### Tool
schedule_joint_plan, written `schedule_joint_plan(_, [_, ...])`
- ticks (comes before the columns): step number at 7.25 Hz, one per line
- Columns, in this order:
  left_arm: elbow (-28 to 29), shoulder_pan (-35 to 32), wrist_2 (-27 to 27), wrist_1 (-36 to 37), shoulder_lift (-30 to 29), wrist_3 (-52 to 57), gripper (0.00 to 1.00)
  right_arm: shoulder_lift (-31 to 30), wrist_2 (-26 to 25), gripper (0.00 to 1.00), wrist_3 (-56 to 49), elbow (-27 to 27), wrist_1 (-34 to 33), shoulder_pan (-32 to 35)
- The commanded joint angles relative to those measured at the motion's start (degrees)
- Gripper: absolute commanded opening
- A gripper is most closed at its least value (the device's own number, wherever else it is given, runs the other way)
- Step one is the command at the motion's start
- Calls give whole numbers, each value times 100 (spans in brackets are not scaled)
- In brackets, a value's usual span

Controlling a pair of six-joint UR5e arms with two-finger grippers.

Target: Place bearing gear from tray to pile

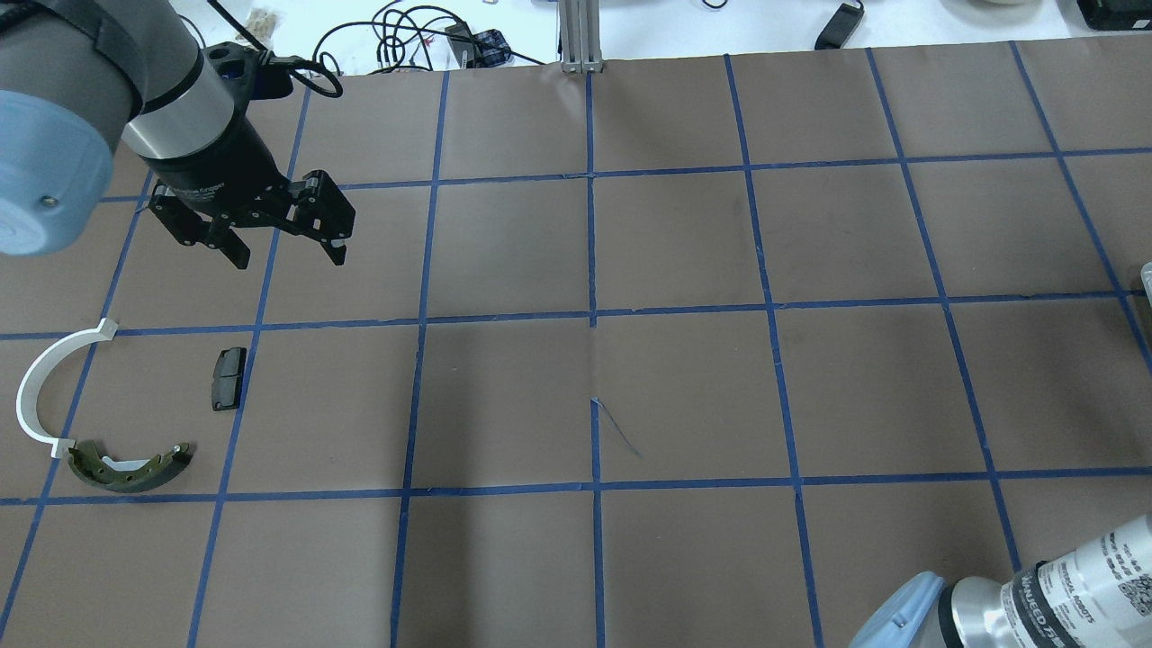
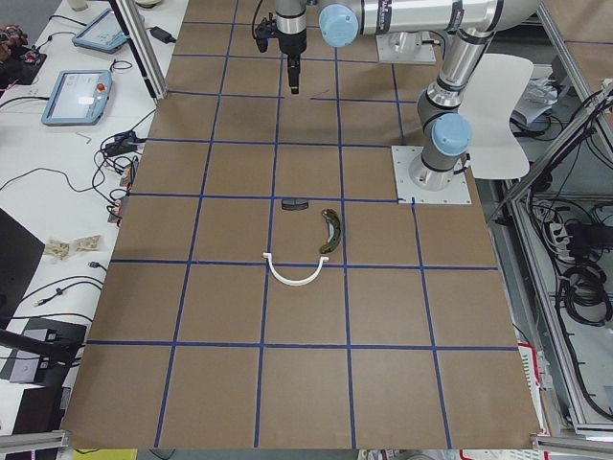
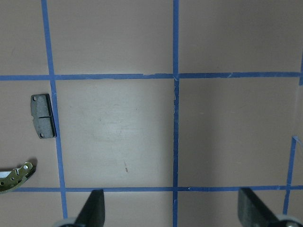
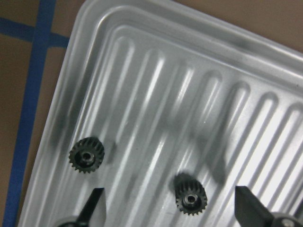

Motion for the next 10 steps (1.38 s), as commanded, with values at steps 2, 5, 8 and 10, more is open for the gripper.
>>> schedule_joint_plan(2, [-73, 0, 2, 22, -9, 9, 100, 9, -34, 80, 3, 0, -10, -1])
schedule_joint_plan(5, [-108, -9, 11, 5, 44, 9, 100, 10, -26, 71, 3, -8, 7, -1])
schedule_joint_plan(8, [-108, -9, 2, 22, 44, -9, 100, 18, -113, 44, 3, -9, -19, -1])
schedule_joint_plan(10, [-117, -9, 11, 13, 44, 0, 100, 18, -114, 24, 107, -17, -19, -1])
